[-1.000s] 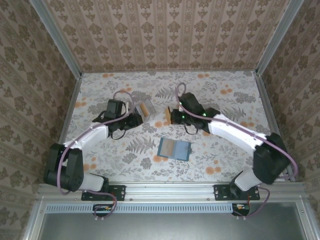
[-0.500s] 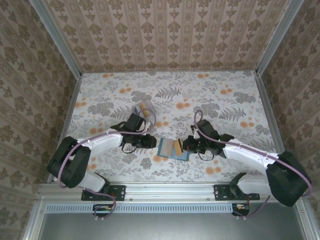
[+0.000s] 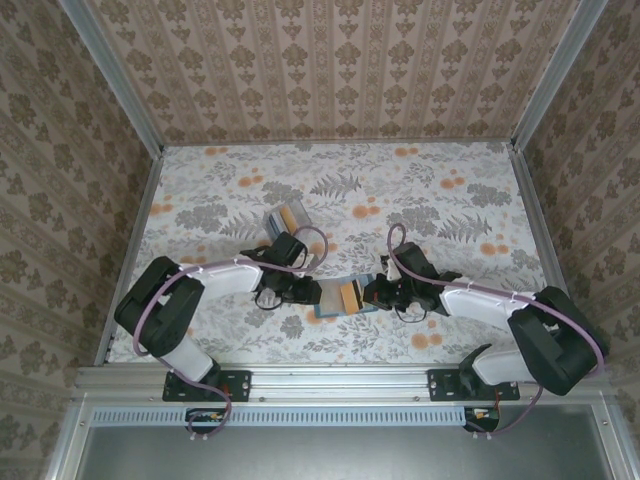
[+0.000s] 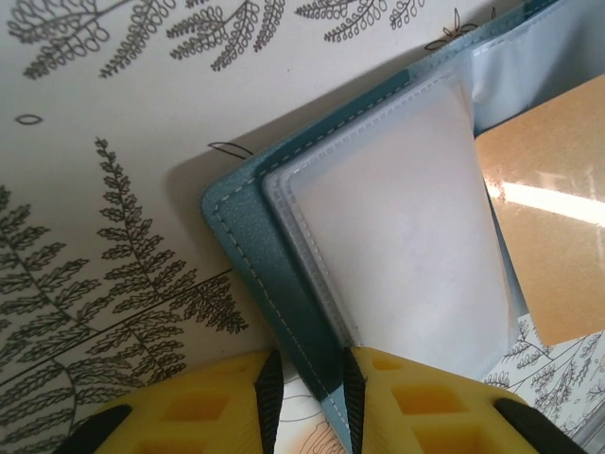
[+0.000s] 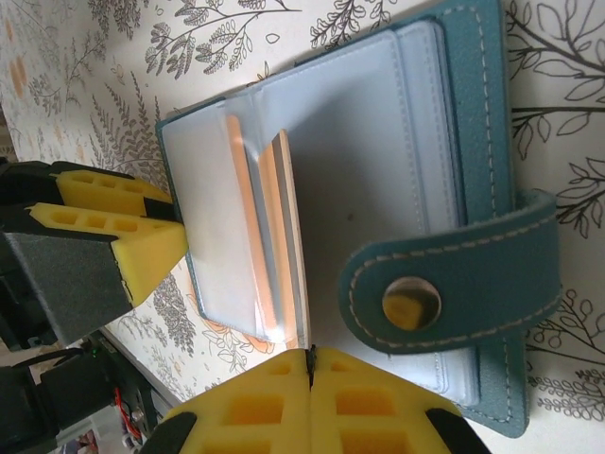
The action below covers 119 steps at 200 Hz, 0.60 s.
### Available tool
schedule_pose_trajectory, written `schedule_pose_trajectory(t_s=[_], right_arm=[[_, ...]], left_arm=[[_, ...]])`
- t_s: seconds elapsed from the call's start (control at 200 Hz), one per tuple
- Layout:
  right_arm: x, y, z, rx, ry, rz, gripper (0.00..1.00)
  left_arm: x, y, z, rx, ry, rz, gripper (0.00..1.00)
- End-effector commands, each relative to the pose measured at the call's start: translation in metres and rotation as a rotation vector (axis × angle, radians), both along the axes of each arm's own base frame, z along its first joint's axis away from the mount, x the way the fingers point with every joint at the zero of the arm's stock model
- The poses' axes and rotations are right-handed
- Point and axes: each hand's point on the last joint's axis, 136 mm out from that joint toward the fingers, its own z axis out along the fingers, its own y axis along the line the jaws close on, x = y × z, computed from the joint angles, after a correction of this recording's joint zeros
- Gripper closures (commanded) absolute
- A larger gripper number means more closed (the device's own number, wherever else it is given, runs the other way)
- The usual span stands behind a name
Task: Put the credit cards into the card holder
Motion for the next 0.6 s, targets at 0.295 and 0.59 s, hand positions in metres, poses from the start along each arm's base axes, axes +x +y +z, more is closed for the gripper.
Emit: schedule_pose_trajectory(t_s=[0.295, 0.59], right_arm=[[-0.002, -0.001, -0.025, -0.039, -0.075, 0.109, 1.0], [0.014, 0.002, -0.018, -0.011, -0.105, 0.13, 1.0]], left_arm=[[0.002, 0.005, -0.02, 0.074, 0.006, 0.036, 0.76], [0.003, 0.018, -0.022, 0.108, 0.001, 0.035, 0.77]])
